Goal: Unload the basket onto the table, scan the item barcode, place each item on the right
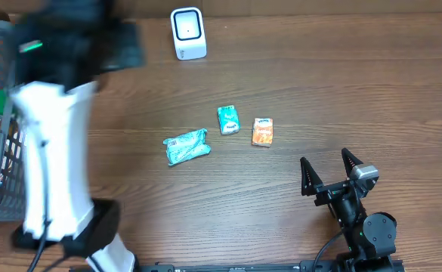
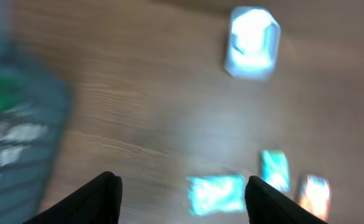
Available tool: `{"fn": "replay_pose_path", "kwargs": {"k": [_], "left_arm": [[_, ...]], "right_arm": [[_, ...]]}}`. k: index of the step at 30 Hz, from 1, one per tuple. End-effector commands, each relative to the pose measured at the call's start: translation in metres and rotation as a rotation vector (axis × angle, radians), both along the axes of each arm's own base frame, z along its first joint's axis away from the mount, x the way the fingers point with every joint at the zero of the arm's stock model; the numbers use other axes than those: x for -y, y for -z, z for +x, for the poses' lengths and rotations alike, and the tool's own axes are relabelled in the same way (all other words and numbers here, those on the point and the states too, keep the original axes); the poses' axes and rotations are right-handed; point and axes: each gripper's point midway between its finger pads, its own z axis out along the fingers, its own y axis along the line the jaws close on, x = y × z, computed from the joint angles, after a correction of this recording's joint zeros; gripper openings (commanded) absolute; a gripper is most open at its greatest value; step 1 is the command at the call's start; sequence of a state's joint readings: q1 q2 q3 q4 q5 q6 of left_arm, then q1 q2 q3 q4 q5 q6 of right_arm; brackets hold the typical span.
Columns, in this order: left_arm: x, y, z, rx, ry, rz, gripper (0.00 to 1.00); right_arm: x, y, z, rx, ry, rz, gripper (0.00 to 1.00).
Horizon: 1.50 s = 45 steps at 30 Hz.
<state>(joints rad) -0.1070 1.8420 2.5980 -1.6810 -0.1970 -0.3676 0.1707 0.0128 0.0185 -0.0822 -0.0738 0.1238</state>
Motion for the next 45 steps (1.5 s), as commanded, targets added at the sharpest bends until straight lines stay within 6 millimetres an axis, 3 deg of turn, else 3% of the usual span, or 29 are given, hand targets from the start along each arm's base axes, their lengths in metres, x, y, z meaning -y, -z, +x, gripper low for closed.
{"fn": "replay_pose_path", "kwargs": {"k": [1, 5, 8, 12, 16, 26, 36, 45], "left_arm": [[-0.063, -0.029, -0.027, 0.085, -0.184, -0.006, 0.66], [-0.135, -0.039, -0.058, 0.126, -0.395, -0.043, 0.67], [-0.179, -0.034, -0.079, 0.125, -0.526, -0.087, 0.67], [-0.233, -0.008, -0.110, 0.050, -0.743, -0.094, 0.67], [-0.269, 0.031, -0.124, -0.047, -0.852, -0.125, 0.64], [-0.312, 0.118, -0.124, -0.211, -0.800, -0.105, 0.62], [-0.329, 0.229, -0.111, -0.381, -0.535, -0.018, 0.69], [-0.349, 0.293, -0.096, -0.442, -0.482, -0.021, 0.79]], "right_arm": [[0.001, 0.002, 0.000, 0.002, 0.004, 0.004, 1.00], [0.001, 0.002, 0.000, 0.002, 0.004, 0.004, 1.00], [0.001, 0.002, 0.000, 0.002, 0.004, 0.004, 1.00], [0.001, 0.002, 0.000, 0.002, 0.004, 0.004, 1.00], [0.001, 0.002, 0.000, 0.002, 0.004, 0.004, 1.00], [0.001, 0.002, 0.000, 0.002, 0.004, 0.004, 1.00], [0.001, 0.002, 0.000, 0.002, 0.004, 0.004, 1.00], [0.001, 0.002, 0.000, 0.002, 0.004, 0.004, 1.00]]}}
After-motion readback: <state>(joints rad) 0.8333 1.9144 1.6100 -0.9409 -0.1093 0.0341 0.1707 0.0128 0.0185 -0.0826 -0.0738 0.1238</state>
